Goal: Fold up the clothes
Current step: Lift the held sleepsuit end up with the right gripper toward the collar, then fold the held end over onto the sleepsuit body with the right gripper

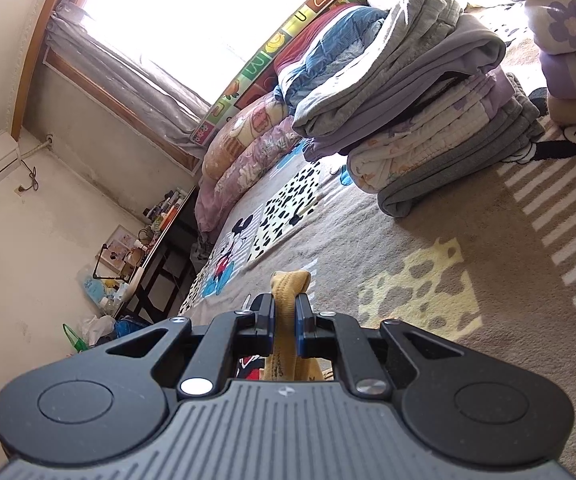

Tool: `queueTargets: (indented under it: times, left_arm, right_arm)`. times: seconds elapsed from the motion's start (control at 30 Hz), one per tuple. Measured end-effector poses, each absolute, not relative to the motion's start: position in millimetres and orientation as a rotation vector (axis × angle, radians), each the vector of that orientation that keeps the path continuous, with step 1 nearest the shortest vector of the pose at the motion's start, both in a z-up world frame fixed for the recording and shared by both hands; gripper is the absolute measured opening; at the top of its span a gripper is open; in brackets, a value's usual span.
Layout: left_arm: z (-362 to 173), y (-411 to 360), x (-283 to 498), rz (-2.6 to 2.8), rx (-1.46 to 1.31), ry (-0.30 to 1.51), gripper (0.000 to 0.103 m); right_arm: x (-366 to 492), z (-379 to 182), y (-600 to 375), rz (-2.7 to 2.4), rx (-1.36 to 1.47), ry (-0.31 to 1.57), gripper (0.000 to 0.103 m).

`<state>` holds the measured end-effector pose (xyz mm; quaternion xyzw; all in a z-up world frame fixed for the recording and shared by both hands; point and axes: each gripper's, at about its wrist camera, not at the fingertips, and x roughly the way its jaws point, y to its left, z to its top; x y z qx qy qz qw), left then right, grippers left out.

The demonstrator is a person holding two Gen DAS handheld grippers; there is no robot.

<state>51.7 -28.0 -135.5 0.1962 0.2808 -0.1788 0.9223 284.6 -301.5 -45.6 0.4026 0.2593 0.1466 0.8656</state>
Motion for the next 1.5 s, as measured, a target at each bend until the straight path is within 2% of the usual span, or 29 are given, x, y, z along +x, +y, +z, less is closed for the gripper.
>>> queueTargets:
  times: [0.13, 0.17, 0.2, 0.3, 0.47, 0.53, 0.67, 0.9, 1.17, 1.4, 1.5]
  left_arm:
    - [-129, -15, 49, -0.470, 0.364, 0.608, 0.007]
    - [-127, -12, 48, -0.496, 0.354, 0.616, 0.018]
    - [-124, -7, 48, -0.520, 0.336, 0.621, 0.023]
    - [-107, 27, 52, -0.554, 0.159, 0.597, 0.021]
    - [-108, 39, 62, -0.510, 0.110, 0.556, 0.012]
    - [-109, 42, 66, -0.497, 0.097, 0.547, 0.012]
    - [-138, 23, 75, -0.562, 0.210, 0.723, 0.012]
    - [-111, 49, 79, -0.547, 0.101, 0.610, 0.013]
    - [-88, 74, 175, -0.400, 0.048, 0.565, 0.013]
    - [-102, 92, 285, -0.410, -0.116, 0.624, 0.013]
    - [-104, 85, 309, -0.459, -0.123, 0.615, 0.013]
  right_arm:
    - [284, -50, -301, 0.303, 0.829, 0.556, 0.012]
    - [283, -52, -301, 0.302, 0.825, 0.562, 0.012]
    - [283, -54, -301, 0.299, 0.824, 0.568, 0.012]
    - [282, -59, -304, 0.294, 0.828, 0.580, 0.012]
    - [280, -65, -305, 0.295, 0.821, 0.594, 0.012]
    - [280, -66, -305, 0.299, 0.825, 0.595, 0.012]
    - [278, -65, -304, 0.312, 0.832, 0.593, 0.012]
    - [272, -65, -305, 0.319, 0.814, 0.591, 0.012]
    - [259, -72, -310, 0.351, 0.833, 0.563, 0.012]
    - [250, -77, -321, 0.356, 0.923, 0.528, 0.012]
    - [244, -77, -325, 0.364, 0.988, 0.502, 0.012]
